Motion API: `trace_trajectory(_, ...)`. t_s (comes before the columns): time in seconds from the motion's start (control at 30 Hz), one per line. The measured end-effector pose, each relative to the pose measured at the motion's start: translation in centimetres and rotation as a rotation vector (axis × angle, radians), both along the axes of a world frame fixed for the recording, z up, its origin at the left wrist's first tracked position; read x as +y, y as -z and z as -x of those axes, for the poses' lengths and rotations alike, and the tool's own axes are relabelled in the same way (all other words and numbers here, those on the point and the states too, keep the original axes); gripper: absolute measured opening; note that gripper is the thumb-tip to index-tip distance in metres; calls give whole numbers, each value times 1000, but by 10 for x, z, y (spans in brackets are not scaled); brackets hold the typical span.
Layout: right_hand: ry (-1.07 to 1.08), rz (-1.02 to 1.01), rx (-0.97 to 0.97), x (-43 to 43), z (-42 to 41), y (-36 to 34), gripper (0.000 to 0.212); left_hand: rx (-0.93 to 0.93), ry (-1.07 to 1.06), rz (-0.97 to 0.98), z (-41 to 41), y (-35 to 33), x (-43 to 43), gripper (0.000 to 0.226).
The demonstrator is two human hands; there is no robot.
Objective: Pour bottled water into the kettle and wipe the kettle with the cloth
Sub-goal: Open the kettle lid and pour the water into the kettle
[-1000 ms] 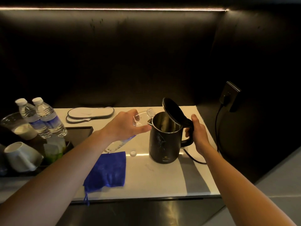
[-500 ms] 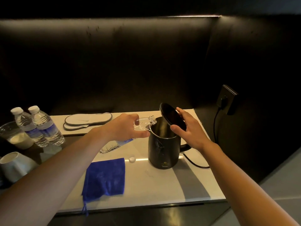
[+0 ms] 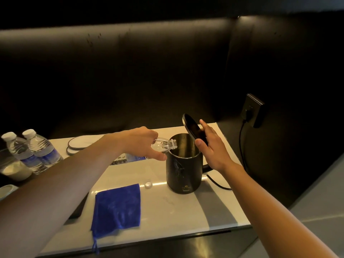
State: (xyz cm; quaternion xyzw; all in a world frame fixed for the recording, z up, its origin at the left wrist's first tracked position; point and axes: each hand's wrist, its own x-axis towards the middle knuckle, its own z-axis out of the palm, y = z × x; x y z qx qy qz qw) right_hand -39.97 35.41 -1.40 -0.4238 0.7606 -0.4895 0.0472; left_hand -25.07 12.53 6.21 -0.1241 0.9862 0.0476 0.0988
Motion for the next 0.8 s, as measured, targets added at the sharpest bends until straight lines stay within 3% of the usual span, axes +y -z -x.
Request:
trace_trajectory(0.23, 18, 9, -35, 0, 1, 0, 98, -25, 58, 43, 8, -13, -2, 123)
trace_trajectory(0.5, 28, 10, -26, -1, 0, 0, 100, -47, 49, 13, 14, -19, 0, 125)
trace_trajectory(0.8, 50, 11, -29, -3, 0, 3, 90, -78, 60, 73, 15, -26, -1, 110)
